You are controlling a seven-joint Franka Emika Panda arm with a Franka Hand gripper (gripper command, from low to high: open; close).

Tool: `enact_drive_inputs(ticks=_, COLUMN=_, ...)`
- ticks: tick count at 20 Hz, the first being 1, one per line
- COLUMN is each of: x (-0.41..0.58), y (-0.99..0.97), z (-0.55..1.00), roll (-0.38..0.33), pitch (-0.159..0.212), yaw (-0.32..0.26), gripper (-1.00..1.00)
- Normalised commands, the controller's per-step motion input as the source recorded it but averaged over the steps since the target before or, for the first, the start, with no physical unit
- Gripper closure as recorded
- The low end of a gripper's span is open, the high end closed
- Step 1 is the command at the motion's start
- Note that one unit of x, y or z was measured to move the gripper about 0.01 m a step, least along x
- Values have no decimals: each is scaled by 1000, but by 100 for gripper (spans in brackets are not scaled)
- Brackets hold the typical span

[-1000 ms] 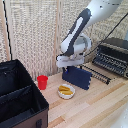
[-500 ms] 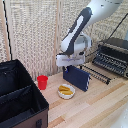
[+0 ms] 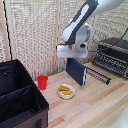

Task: Please shift your gripper toward the book. Carefully hold the book with your gripper. Gently transport the book using your gripper to the caddy's front section. Safely let the book go into the caddy's front area.

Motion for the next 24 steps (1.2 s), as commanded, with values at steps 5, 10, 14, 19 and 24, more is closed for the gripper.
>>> enact_drive_inputs(ticks=5, x=492, y=-118, z=891, roll=0, pitch=136, yaw=-86, gripper=100)
enact_drive_inputs(ticks=10, x=227, y=247, z=885, roll=21, pitch=44, yaw=-144, gripper=100)
enact_drive_inputs(ticks=14, x=-8, y=406, z=765, roll=14, pitch=-45, yaw=-206, gripper=100)
enact_drive_inputs(ticks=19, x=-58, y=494, z=652, roll=0, pitch=-39, yaw=-186, gripper=100)
enact_drive_inputs(ticks=24, x=-104, y=533, z=630, roll=-1, pitch=-38, yaw=-168, gripper=100)
